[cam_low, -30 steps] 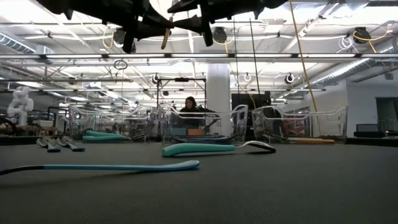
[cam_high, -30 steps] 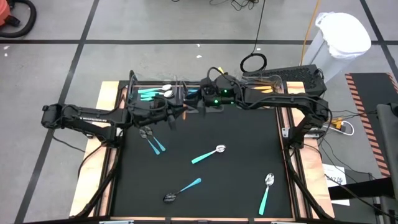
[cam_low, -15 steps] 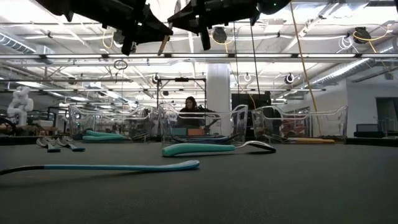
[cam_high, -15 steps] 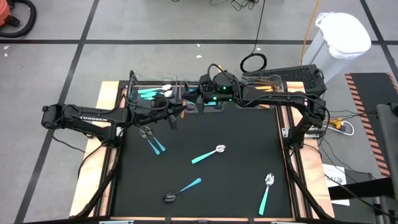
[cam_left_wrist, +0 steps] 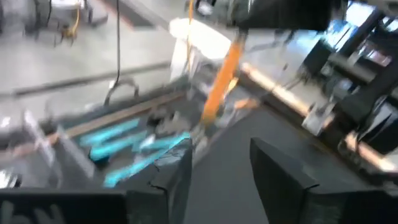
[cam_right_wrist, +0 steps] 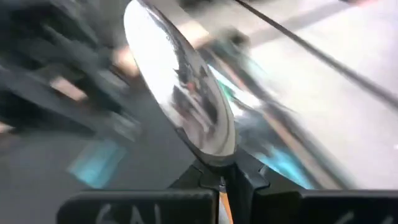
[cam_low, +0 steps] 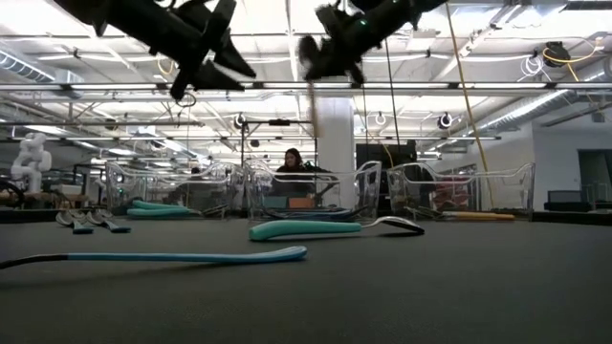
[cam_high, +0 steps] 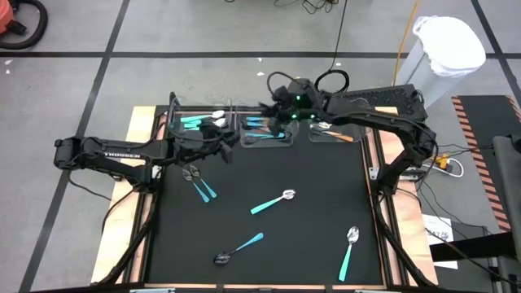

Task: Sort silverware by color (type)
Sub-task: Put the orange spoon into the right bin

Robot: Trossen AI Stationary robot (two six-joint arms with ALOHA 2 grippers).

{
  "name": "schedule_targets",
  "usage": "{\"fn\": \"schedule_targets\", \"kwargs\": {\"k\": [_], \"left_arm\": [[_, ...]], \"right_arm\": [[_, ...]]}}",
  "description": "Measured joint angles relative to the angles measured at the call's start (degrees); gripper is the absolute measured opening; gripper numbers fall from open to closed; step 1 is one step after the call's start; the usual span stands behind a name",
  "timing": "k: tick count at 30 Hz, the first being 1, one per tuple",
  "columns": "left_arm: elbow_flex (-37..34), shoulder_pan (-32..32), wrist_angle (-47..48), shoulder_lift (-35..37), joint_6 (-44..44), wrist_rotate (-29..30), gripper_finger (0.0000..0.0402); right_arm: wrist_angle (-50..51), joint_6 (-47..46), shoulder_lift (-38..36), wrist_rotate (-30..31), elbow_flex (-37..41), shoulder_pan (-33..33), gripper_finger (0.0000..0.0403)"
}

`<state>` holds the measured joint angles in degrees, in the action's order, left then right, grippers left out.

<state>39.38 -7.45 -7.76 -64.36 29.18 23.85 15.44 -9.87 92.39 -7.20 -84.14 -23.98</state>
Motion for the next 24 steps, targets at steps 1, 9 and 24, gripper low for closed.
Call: {"fn": "schedule_targets", "kwargs": {"k": [1,9,24], "left_arm": [[0.02,-0.04,1.99,0.00,0.95,-0.44,0.0168],[0.00,-0.30,7.31,-0.02,2.00,-4.96,0.0178],[-0.01,-0.30,9.82,-0.02,1.58,-4.25,0.0178]], "right_arm": [[5.13,3.41,-0.24,3.03,-1.14,-0.61,0.0003],[41.78,19.36,-0.34,25.88,-6.16,-6.06,0.0003],[37.10,32.72,-2.57,28.39,11.69,-18.72,0.0028]]}}
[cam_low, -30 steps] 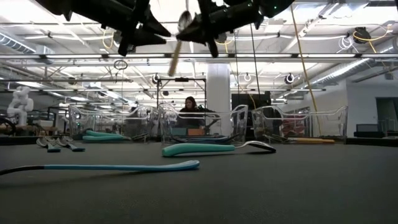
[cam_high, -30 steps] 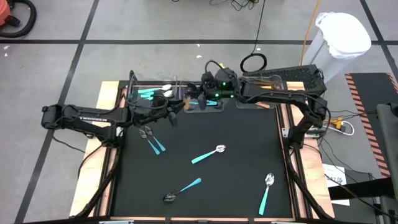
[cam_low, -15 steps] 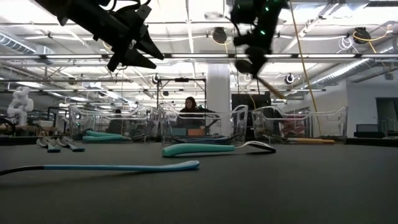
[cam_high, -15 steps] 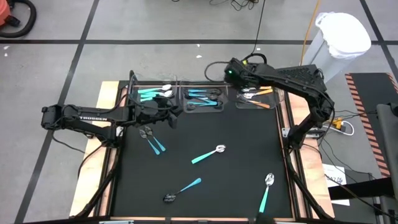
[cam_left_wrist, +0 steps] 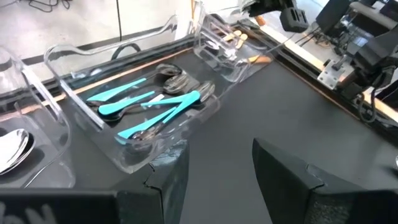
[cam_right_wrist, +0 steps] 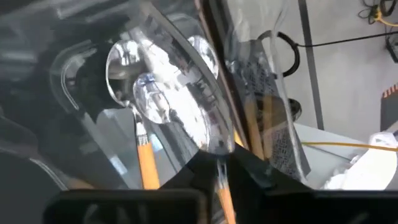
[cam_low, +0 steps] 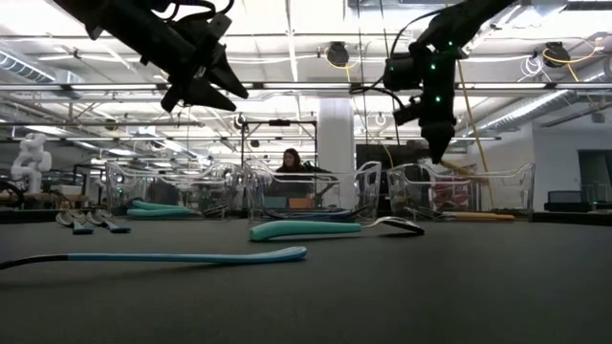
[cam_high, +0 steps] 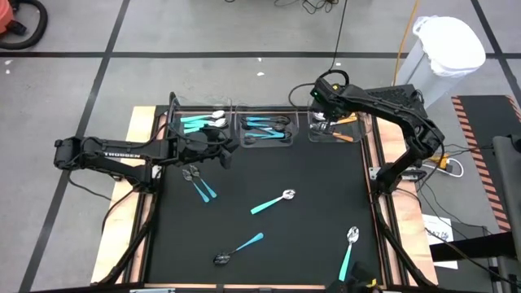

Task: Sort silverware by color (type)
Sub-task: Put the orange spoon into the right bin, then put the blue spoon into the middle transparent bin

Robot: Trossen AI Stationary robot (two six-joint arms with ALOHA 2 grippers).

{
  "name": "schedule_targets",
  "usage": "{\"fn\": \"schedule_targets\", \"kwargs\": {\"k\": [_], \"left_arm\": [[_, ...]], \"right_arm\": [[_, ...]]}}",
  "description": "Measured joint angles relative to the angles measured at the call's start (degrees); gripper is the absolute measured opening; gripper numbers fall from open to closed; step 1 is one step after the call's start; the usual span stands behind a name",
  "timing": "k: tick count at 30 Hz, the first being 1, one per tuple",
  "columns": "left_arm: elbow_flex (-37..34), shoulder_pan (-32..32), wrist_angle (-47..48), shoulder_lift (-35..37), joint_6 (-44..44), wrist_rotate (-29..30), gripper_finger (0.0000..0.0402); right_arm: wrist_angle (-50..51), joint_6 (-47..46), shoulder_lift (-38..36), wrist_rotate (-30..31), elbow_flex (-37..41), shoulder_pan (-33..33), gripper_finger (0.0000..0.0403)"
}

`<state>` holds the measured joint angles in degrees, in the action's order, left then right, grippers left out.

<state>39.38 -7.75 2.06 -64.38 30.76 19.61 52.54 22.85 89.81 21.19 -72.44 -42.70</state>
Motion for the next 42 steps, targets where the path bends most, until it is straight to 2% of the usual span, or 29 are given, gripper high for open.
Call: {"fn": "schedule_targets", "kwargs": {"k": [6,11,17,23,27,31,37,42], "left_arm": [[0.00,-0.04,1.22,0.00,0.03,0.03,0.0178],[0.00,-0.02,4.82,0.00,2.04,0.13,0.0178],[0.00,-0.02,11.49,0.00,14.29,0.13,0.0178],[0.00,0.34,12.03,0.00,15.34,-6.61,0.0178],[0.00,3.42,9.09,0.00,13.34,-8.29,0.0178],[0.00,7.67,6.89,0.00,11.38,-8.44,0.0178],[-0.02,13.29,8.26,-0.50,10.87,-7.09,0.0178],[-0.04,16.78,8.49,-0.92,14.01,-6.75,0.0178]], "right_arm": [[-0.11,-0.74,-0.04,-0.14,0.37,-0.42,0.0106],[-0.08,-7.42,-1.47,-1.07,0.37,0.02,0.0156],[-2.63,-17.10,-9.10,-8.07,0.37,2.59,0.0162],[-3.52,-28.94,-18.80,-15.29,0.33,6.69,0.0150],[-4.21,-35.06,-22.36,-19.89,0.31,12.30,0.0146],[-4.82,-38.31,-22.41,-21.51,0.31,20.83,0.0145],[-7.90,-37.49,-15.96,-21.53,0.31,34.54,0.0145],[-12.95,-35.03,-8.26,-21.56,0.31,41.77,0.0145]]}}
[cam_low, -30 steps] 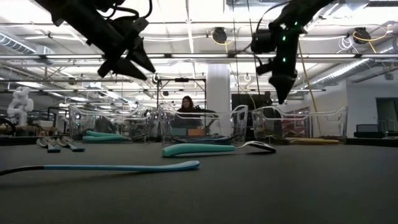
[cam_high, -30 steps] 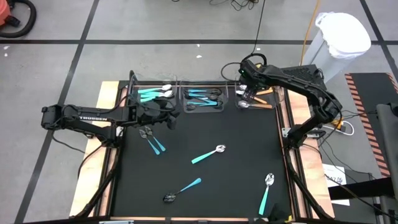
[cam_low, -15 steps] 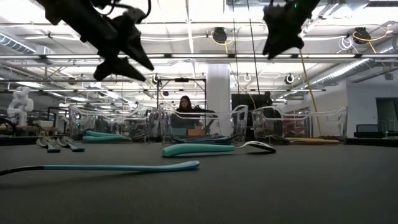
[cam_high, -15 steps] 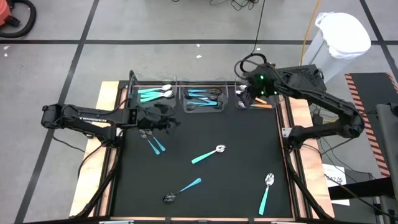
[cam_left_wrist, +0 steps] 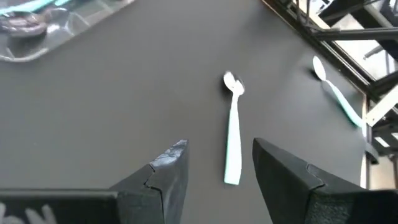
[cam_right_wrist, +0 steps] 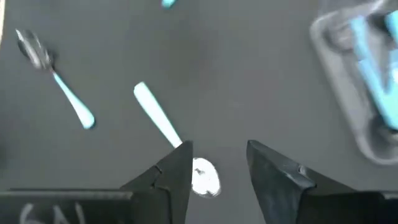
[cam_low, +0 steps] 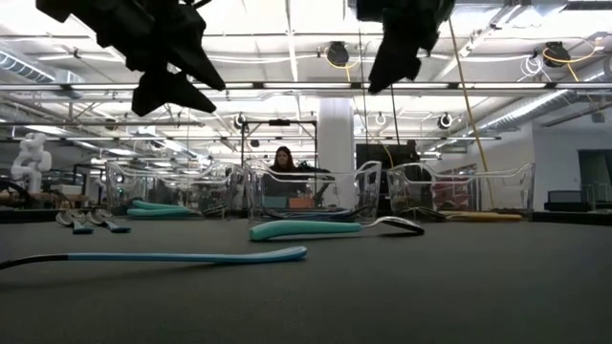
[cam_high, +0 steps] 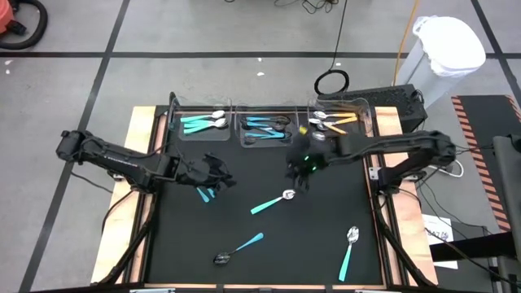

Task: Sort silverware by color (type)
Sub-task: Put the blue spoon into the middle transparent bin

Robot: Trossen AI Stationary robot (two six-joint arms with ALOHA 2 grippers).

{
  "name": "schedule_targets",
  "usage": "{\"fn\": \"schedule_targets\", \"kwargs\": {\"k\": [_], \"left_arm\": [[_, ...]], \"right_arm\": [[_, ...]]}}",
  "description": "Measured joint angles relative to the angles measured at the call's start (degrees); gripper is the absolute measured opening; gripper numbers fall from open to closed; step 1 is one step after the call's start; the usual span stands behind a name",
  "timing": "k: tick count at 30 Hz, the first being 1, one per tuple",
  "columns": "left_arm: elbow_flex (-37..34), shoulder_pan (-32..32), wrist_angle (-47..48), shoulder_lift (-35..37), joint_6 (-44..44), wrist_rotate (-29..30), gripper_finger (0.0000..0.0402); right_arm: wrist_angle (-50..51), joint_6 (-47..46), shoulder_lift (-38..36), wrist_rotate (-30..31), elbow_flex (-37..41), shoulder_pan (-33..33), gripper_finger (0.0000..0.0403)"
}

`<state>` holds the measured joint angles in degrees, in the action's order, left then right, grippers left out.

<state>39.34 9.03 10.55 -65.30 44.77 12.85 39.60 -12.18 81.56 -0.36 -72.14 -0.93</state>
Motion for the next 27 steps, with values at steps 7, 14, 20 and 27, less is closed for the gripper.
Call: {"fn": "schedule_targets", "kwargs": {"k": [7,14,20,27], "left_arm": [[0.00,4.24,3.29,0.61,4.38,1.24,0.0178],[0.02,7.17,3.53,0.17,4.37,2.23,0.0178],[0.02,8.42,3.80,0.15,1.60,3.54,0.0178],[0.02,8.73,3.95,0.15,-2.25,4.69,0.0178]], "right_arm": [[-2.93,1.25,9.64,-1.52,0.00,4.00,0.0145],[-8.78,6.40,17.62,-2.77,0.00,5.59,0.0146],[-8.70,9.48,22.94,-5.90,0.02,5.57,0.0143],[-8.37,13.85,26.91,-5.90,0.02,5.55,0.0117]]}}
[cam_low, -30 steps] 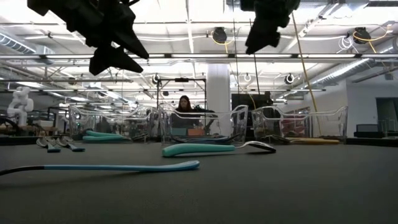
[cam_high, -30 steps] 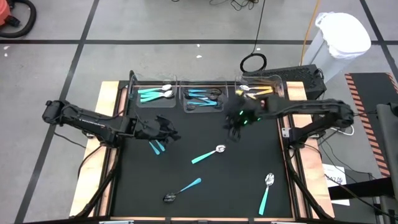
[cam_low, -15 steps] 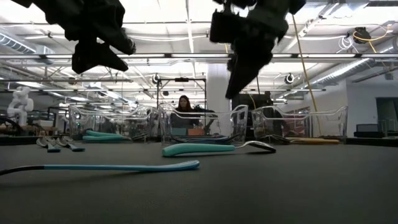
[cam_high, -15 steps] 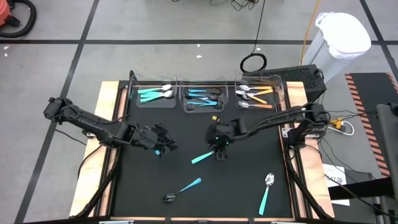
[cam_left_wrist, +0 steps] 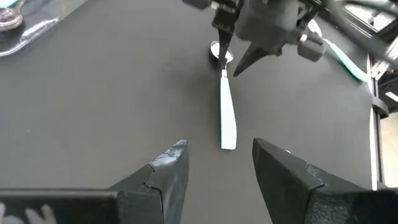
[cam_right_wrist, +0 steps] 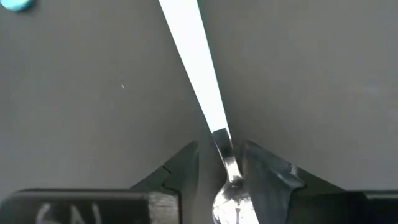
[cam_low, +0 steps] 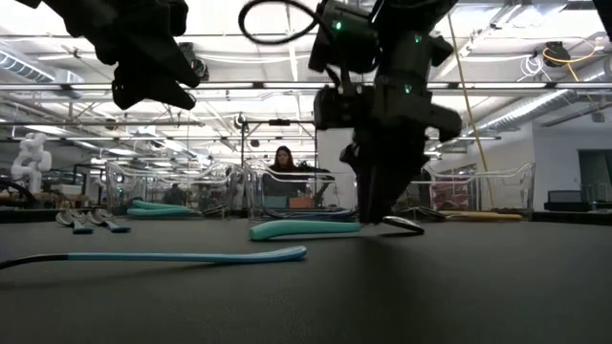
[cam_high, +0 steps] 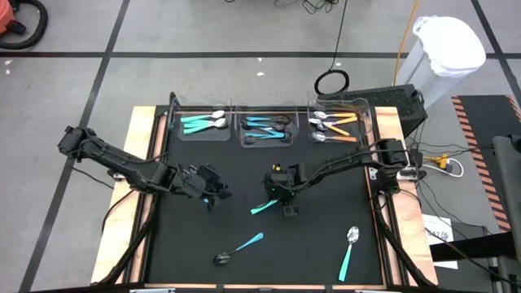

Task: Sort silverware by color (type)
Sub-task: Put the blue spoon into the middle transparent bin

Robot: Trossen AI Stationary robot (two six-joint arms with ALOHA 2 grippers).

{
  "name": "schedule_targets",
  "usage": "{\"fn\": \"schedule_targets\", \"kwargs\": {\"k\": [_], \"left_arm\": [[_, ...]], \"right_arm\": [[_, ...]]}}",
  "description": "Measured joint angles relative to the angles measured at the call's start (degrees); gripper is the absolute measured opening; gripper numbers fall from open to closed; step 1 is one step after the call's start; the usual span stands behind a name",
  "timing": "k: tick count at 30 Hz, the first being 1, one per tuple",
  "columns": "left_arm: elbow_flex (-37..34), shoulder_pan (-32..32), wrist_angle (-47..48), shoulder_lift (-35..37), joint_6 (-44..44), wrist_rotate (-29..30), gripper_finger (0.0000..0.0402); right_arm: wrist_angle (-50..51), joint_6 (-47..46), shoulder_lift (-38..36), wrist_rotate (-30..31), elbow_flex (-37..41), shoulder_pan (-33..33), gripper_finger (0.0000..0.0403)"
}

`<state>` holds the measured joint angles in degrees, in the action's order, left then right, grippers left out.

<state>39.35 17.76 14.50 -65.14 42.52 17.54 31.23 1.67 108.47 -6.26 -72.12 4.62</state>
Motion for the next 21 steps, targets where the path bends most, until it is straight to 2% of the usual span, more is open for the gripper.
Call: {"fn": "schedule_targets", "kwargs": {"k": [7,11,17,21], "left_arm": [[0.00,0.00,0.30,0.00,-0.25,1.21,0.0178],[0.00,-0.11,3.55,0.00,5.56,1.95,0.0178],[0.00,-0.08,8.77,0.00,11.82,2.08,0.0178],[0.00,0.44,9.42,0.00,12.55,1.33,0.0178]], "right_arm": [[-1.25,-2.00,0.96,0.00,0.02,0.00,0.0083],[-4.59,-8.27,-0.67,0.25,0.02,-0.42,0.0084],[-4.17,-21.87,-5.05,0.49,0.02,-1.37,0.0131],[5.67,-37.67,-8.99,1.52,-0.09,-1.27,0.0168]]}}
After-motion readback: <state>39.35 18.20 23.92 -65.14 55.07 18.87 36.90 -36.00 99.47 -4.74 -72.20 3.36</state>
